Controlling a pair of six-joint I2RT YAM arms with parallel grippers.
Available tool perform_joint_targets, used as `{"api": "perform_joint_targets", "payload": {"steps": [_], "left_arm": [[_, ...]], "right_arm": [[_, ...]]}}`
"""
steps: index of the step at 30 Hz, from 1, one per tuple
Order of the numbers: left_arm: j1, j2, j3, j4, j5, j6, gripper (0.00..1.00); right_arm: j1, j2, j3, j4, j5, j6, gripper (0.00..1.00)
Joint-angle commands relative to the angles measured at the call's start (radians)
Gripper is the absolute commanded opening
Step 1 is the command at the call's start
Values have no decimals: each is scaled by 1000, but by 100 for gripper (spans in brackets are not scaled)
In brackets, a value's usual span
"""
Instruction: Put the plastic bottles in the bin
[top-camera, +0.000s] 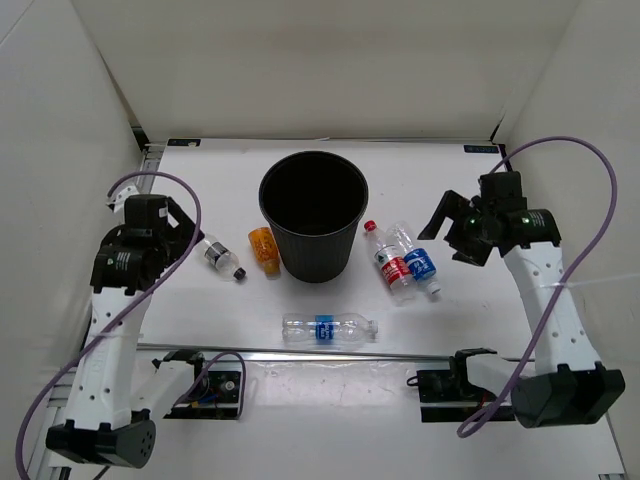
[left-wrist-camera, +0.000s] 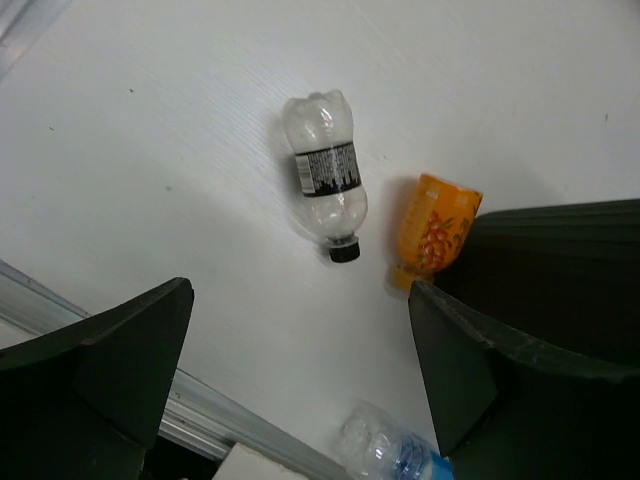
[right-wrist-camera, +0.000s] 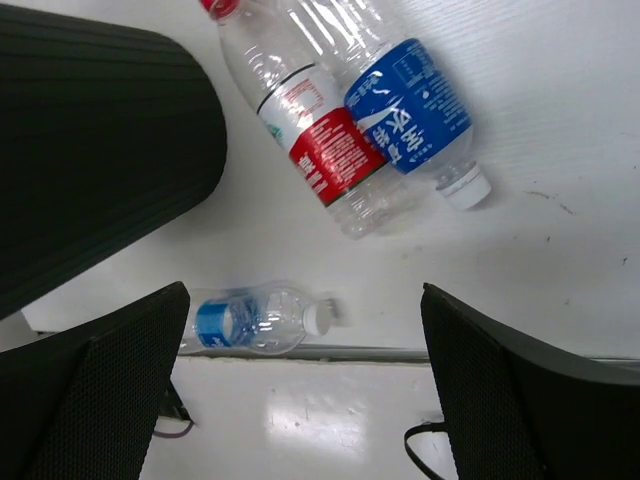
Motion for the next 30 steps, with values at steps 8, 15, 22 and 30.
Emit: {"api": "perform_joint_targets", "payload": {"steps": [8,15,22,30], "left_arm": [[-6,68,-49,-34,179,30,100],[-6,68,-49,-24,190,50,100],[-6,68,-69,-14,199,50,100],[-6,77,-97,-23,227,50,100]], "right_arm": [[-53,260,9,154,25,-45,100],[-62,407,124,154,99,-121,100],[-41,581,187,176,66,-141,100],[-32,659,165,209,42,-150,100]]}}
